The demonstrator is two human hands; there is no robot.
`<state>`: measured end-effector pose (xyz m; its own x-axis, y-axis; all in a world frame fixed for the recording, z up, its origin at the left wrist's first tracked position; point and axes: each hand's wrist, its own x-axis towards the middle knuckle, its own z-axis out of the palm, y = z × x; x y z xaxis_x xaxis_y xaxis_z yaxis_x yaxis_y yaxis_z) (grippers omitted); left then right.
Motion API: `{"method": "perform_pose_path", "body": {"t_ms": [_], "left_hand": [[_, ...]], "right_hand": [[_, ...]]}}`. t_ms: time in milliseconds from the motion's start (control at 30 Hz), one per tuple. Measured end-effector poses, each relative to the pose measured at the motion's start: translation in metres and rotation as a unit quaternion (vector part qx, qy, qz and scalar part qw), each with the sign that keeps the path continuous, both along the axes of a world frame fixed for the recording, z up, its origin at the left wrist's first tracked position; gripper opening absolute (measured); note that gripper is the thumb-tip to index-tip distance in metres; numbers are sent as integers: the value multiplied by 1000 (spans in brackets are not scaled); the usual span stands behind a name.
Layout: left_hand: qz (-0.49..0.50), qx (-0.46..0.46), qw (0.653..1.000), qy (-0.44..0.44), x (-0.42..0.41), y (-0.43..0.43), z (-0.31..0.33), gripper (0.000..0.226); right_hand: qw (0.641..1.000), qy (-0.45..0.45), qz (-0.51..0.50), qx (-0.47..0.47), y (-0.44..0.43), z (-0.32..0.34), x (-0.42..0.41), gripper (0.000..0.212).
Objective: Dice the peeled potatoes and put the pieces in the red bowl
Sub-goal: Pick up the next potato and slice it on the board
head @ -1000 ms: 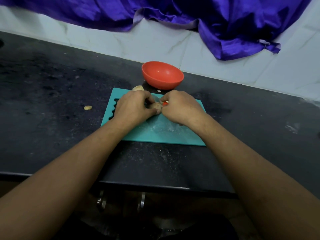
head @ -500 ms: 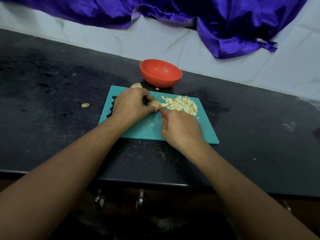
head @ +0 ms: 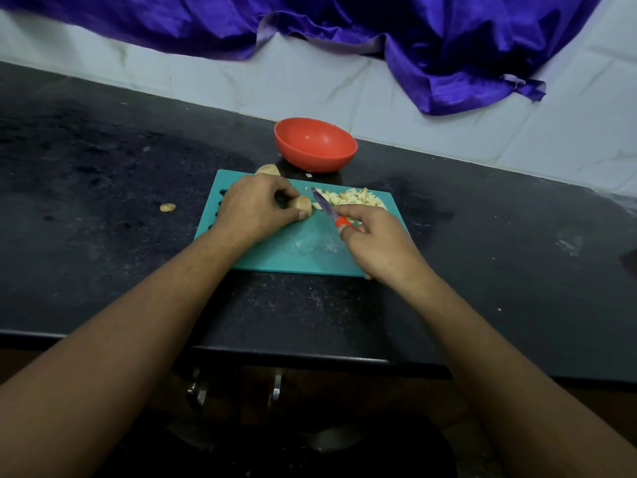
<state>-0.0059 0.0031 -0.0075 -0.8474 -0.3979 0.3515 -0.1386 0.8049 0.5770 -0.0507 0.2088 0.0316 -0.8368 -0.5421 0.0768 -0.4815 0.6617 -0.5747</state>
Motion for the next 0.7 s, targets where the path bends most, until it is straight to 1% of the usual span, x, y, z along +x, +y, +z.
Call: {"method": "perform_pose_path", "body": {"t_ms": [300, 567, 700], "left_hand": [[-4, 19, 1000, 13, 2, 2, 0, 28], [4, 25, 1000, 10, 0, 0, -1, 28], [6, 35, 999, 6, -1, -2, -2, 27]], "right_hand": [[997, 68, 9, 38, -21, 8, 5, 45], [994, 78, 21, 77, -35, 16, 3, 45], [994, 65, 26, 83, -40, 19, 3, 44]]}}
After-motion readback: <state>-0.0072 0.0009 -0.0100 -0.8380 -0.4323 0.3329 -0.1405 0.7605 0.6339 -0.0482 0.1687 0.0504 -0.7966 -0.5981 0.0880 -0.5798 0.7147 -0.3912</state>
